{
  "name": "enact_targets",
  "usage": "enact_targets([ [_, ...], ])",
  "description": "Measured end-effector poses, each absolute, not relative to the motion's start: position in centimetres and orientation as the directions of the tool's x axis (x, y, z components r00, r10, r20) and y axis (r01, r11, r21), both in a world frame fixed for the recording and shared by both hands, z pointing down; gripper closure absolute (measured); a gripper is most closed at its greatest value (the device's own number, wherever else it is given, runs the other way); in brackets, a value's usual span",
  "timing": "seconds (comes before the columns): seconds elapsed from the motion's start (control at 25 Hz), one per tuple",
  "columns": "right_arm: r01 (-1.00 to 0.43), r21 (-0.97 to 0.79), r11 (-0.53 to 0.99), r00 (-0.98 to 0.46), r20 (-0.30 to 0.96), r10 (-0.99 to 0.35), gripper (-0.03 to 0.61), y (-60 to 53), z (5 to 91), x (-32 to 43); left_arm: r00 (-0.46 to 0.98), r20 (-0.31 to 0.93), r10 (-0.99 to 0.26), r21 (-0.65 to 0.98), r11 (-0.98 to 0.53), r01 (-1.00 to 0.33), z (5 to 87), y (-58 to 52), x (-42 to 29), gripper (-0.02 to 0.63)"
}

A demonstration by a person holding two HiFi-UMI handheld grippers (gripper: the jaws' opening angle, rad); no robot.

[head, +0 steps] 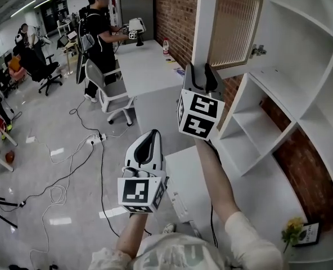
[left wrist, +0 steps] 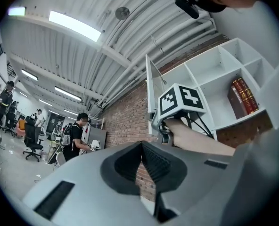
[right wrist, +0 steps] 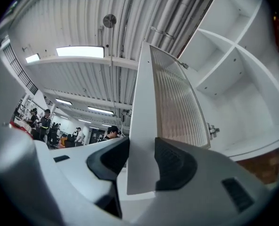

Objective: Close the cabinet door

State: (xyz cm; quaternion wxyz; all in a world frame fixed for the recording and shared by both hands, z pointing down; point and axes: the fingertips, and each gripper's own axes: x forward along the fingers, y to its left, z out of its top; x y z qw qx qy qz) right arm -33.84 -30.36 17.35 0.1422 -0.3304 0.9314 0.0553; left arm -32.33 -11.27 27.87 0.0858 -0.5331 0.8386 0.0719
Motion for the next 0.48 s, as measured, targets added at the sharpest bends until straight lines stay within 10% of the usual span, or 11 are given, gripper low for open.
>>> enact_targets([
  [0.48,-0.588,0.007,0.808,-0.759,-0.349,-0.549,0.449,-28.4,17.1,-27.2,-0.301,-0.230,-0.926,0.075,0.291,-0.954,27.8,-14.0,-29.1,0.600],
])
